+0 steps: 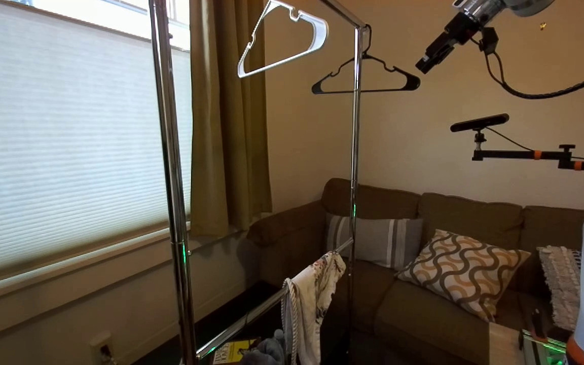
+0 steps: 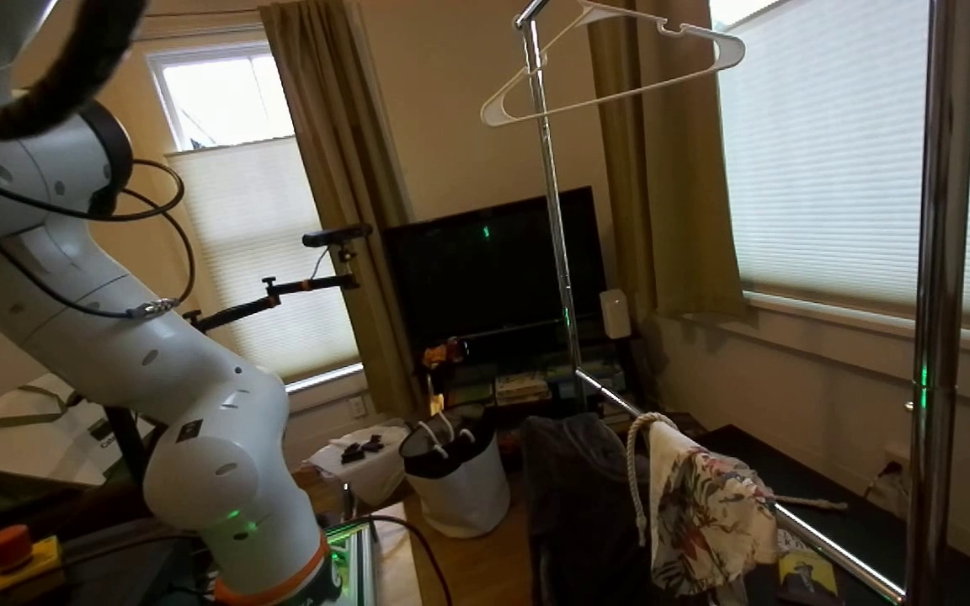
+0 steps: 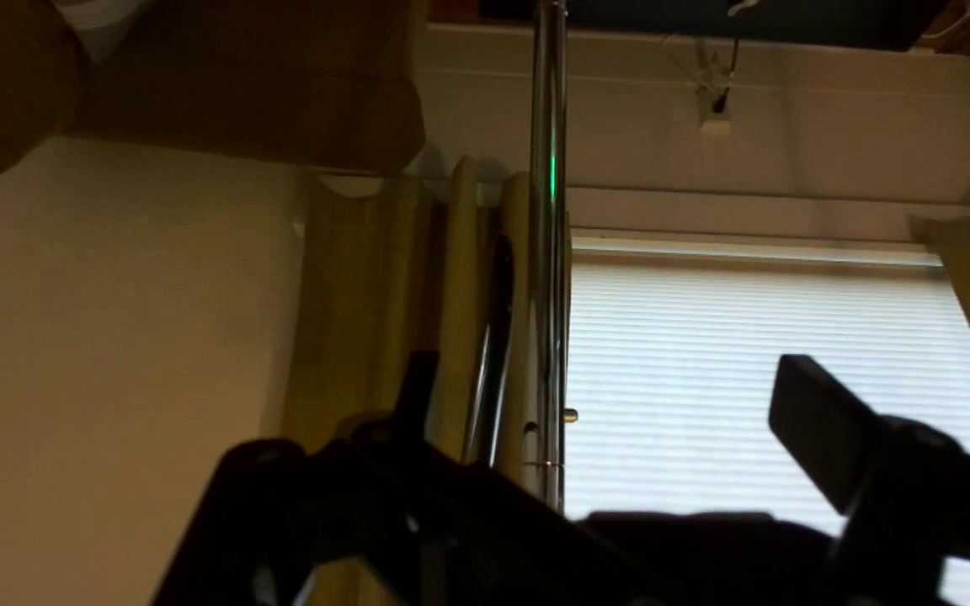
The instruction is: Move the black hanger from the right to the left on the top rod
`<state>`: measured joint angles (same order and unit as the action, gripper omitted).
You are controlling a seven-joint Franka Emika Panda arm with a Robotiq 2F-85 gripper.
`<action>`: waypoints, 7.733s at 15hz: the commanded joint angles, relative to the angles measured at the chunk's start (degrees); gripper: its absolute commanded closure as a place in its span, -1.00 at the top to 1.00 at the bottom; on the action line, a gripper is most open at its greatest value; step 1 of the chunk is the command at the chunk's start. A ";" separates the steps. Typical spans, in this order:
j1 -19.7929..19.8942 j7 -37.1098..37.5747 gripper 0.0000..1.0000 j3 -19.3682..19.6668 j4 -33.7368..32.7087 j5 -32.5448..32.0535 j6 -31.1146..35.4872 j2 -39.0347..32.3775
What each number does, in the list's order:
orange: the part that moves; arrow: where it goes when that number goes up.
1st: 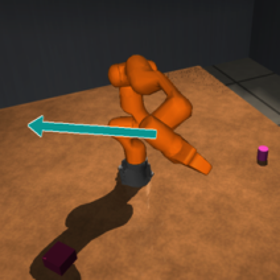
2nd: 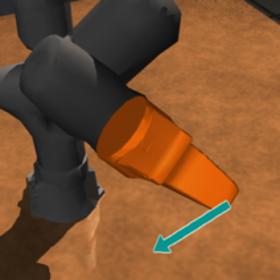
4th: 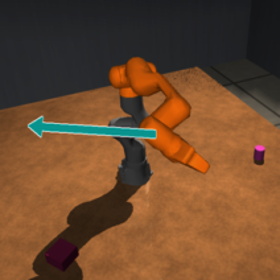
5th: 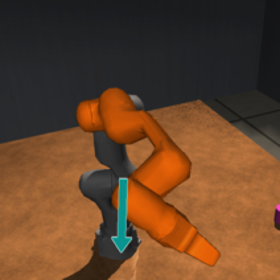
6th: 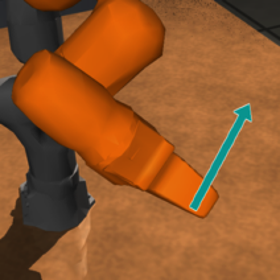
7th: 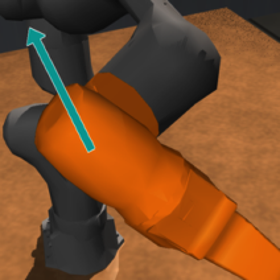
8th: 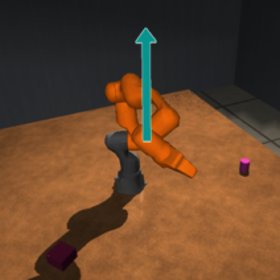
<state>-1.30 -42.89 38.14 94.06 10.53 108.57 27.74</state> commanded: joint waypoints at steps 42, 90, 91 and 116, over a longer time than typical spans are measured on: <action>17.01 -3.82 -0.96 -13.00 8.38 -27.52 -37.70 3.73; -13.05 -4.24 -0.90 -46.70 3.30 -31.24 -43.93 8.91; -13.11 -4.27 -0.90 -46.62 3.29 -31.22 -43.92 8.76; -11.28 22.49 -0.98 -47.59 -21.65 -16.25 -57.49 -4.47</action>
<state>-12.61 -25.52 -9.47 79.65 -9.87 54.49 27.42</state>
